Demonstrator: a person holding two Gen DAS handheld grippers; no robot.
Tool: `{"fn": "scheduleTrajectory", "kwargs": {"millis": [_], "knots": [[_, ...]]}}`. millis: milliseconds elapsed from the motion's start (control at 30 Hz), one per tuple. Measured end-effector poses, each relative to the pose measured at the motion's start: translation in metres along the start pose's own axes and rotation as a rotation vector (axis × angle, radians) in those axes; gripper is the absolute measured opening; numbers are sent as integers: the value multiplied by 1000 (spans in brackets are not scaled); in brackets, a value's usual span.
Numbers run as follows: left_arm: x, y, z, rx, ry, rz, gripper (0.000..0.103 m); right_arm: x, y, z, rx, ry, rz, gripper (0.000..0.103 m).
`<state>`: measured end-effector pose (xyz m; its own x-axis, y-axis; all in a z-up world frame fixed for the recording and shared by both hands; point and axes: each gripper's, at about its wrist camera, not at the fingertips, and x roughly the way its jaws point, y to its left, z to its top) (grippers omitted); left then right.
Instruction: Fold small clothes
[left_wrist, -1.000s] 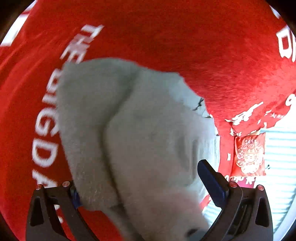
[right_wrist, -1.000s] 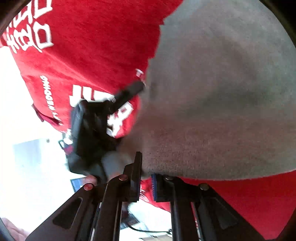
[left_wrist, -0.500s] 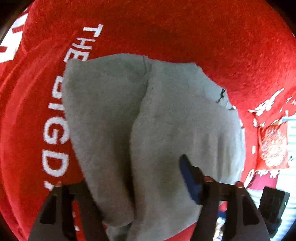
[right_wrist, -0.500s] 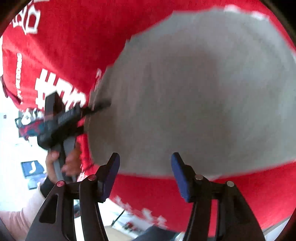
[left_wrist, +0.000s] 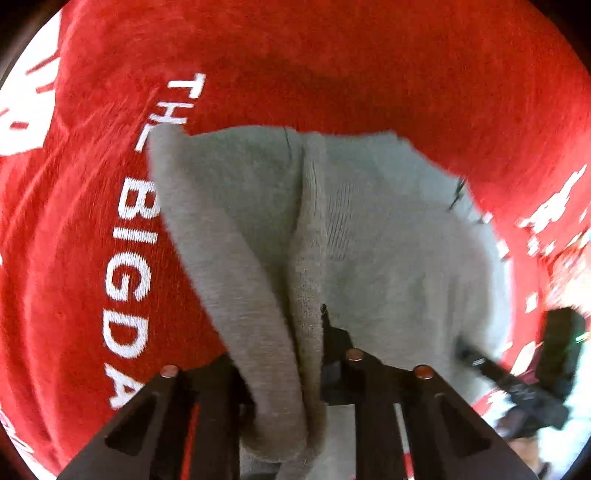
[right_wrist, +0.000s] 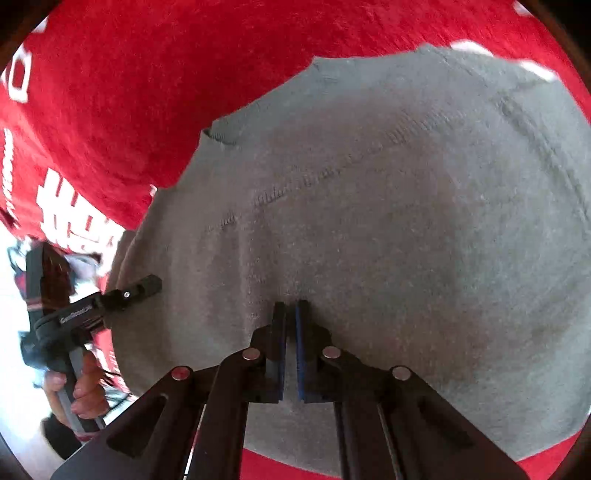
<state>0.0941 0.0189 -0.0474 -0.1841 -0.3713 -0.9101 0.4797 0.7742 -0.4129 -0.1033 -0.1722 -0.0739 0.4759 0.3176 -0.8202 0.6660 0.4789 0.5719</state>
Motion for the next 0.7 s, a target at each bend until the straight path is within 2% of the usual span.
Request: {"fn": "scheduleTrajectory", "kwargs": {"millis": [67, 133, 233, 333, 467, 533, 633, 700], "knots": [[-11, -1, -1, -31, -19, -78, 16, -2, -9, 1, 39, 12, 52, 4], [-23, -13, -3, -31, -36, -143, 16, -7, -14, -1, 45, 19, 65, 4], [-42, -47, -5, 11, -60, -198, 16, -18, -14, -5, 24, 17, 68, 6], [-52, -95, 1, 73, -82, -243, 16, -36, -21, -9, 42, -9, 106, 7], [-53, -164, -1, 199, -99, -230, 16, -69, -51, -12, 105, -65, 167, 7], [-40, -205, -1, 268, -103, -200, 16, -81, -72, -14, 141, -82, 190, 7], [-8, -258, -9, 360, -87, -114, 17, -85, -101, -16, 206, -85, 193, 7], [28, -289, -18, 430, -68, -66, 17, -80, -121, -19, 267, -73, 203, 8]]}}
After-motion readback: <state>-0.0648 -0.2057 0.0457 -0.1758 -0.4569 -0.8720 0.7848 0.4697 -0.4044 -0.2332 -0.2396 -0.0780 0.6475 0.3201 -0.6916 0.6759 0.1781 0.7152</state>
